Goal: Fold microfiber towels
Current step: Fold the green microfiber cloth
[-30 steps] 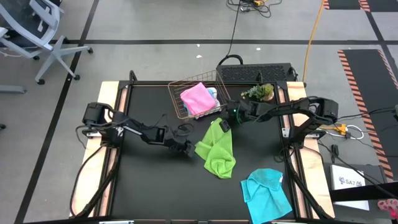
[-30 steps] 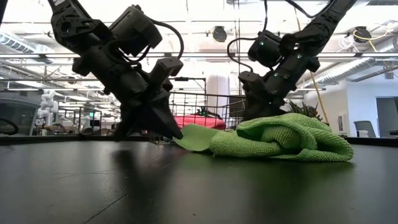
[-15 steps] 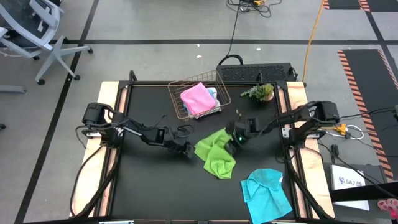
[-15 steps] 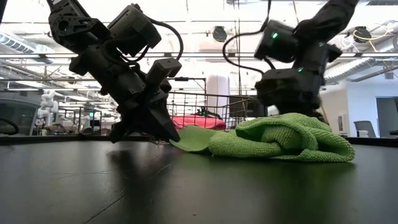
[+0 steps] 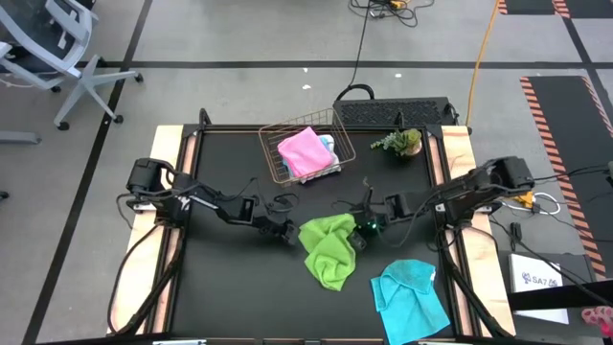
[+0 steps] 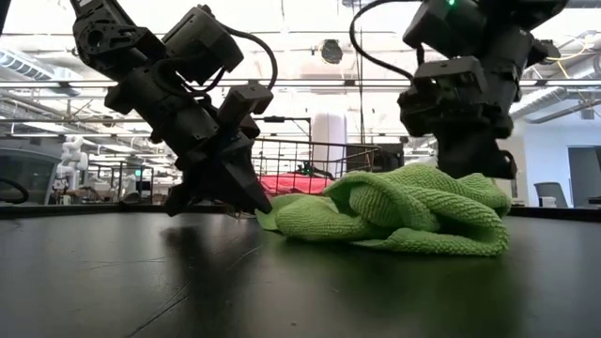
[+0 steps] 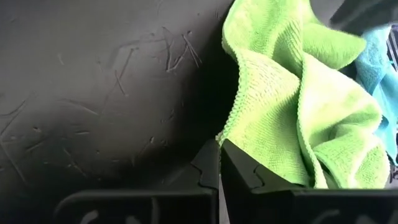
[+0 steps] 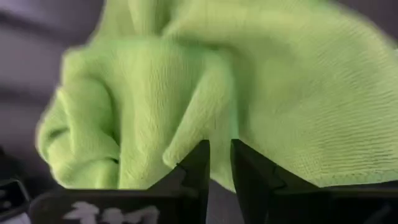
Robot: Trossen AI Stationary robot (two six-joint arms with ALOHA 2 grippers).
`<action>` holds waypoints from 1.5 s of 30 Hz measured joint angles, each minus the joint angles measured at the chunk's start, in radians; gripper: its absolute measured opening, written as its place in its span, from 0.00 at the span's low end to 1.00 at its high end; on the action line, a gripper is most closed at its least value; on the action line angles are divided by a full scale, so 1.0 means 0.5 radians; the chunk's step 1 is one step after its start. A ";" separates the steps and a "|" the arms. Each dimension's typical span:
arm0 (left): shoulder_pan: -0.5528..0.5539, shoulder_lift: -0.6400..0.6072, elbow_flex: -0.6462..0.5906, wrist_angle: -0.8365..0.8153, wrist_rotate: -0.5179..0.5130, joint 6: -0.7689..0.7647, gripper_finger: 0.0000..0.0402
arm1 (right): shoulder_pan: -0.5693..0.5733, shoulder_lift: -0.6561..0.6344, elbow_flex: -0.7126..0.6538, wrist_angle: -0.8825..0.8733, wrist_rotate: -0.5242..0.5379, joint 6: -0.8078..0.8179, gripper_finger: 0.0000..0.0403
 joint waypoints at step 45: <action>-0.023 0.000 -0.001 -0.010 0.011 0.036 0.02 | -0.461 0.164 -0.045 -0.329 -0.014 -0.491 0.31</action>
